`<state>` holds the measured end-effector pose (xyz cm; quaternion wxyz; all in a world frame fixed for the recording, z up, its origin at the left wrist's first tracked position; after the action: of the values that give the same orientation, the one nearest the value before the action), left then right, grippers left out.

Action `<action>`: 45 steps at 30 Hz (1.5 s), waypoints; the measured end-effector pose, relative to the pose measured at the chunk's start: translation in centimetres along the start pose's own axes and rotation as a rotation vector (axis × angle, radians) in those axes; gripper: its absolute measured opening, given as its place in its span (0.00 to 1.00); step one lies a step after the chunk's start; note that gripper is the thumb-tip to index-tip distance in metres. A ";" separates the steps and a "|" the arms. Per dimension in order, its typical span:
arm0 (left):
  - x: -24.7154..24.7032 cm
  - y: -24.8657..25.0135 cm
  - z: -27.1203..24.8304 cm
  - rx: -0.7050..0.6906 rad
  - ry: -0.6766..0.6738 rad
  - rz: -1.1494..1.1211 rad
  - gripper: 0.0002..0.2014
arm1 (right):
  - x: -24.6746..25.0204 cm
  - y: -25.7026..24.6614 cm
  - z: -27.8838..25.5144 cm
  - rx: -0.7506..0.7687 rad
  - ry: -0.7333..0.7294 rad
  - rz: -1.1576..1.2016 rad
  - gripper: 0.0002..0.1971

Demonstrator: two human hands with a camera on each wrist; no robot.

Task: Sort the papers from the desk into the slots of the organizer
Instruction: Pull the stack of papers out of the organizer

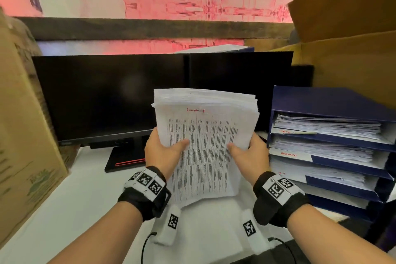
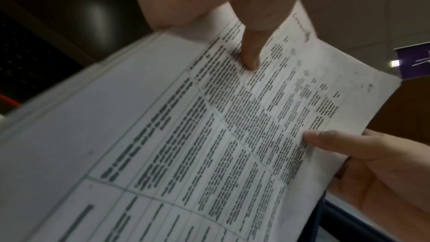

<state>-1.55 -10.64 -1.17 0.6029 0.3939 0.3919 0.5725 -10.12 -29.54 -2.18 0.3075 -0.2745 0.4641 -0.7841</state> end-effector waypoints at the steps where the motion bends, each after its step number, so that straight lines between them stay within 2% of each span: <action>1: 0.1 -0.5 -0.5 0.016 -0.002 0.014 0.22 | -0.1 0.4 -0.4 -0.009 -0.014 -0.014 0.17; 5: -0.7 -0.9 -2.1 -0.017 0.030 -0.070 0.19 | -1.3 0.1 -1.4 0.055 -0.075 -0.051 0.15; 8: -1.1 0.4 -2.0 -0.105 0.096 -0.138 0.21 | -2.3 -1.5 -1.3 0.145 -0.017 0.007 0.16; 14: 1.0 1.2 -1.1 -0.078 0.075 -0.111 0.32 | -1.3 -1.4 0.3 0.086 0.023 0.150 0.30; 18: 1.4 0.8 -1.1 -0.075 0.000 -0.116 0.27 | -1.0 -1.3 0.4 0.080 -0.033 0.158 0.27; 20: 1.2 0.7 -1.1 -0.080 0.009 -0.120 0.22 | -1.1 -1.8 0.0 0.107 -0.049 0.144 0.23; 25: 0.0 1.0 -1.5 -0.098 0.033 -0.129 0.15 | -2.1 -3.2 -1.1 0.207 -0.072 0.124 0.22; 28: 0.8 0.1 -1.0 0.018 0.008 -0.144 0.19 | -1.7 -1.6 -0.7 0.099 -0.051 0.177 0.23; 30: 1.4 -1.2 -1.2 0.126 -0.044 -0.130 0.21 | -1.4 -0.1 -1.1 0.014 -0.127 0.121 0.26; 33: 1.4 -3.2 -2.6 0.238 -0.098 -0.116 0.21 | -1.5 1.9 -2.4 -0.063 -0.230 0.034 0.23; 35: 1.3 -3.5 -3.1 0.237 -0.090 -0.100 0.21 | -1.6 2.5 -3.0 -0.076 -0.228 0.016 0.22; 41: 1.2 -1.3 -1.1 0.114 -0.084 -0.049 0.20 | -1.9 1.1 -1.7 -0.004 -0.118 0.005 0.20; 43: 1.3 -2.2 -1.2 0.155 -0.073 -0.037 0.21 | -2.1 1.0 -1.6 -0.024 -0.156 -0.005 0.21; 45: 1.5 -4.3 -2.0 0.248 -0.103 0.005 0.20 | -2.2 2.0 -2.4 -0.108 -0.242 -0.045 0.22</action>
<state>-1.71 -9.22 -5.91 0.5677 0.4952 0.4271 0.5002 -9.93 -27.30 -5.27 0.3285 -0.3936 0.4589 -0.7256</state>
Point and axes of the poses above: each hand's wrist, its own z-axis towards the middle knuckle, its own x-axis out of the back of the hand, y = z × x, the point moved 1 cm from there along z, towards the middle knuckle, and after that the axes turned 3 degrees about -z, right-handed, at the moved point
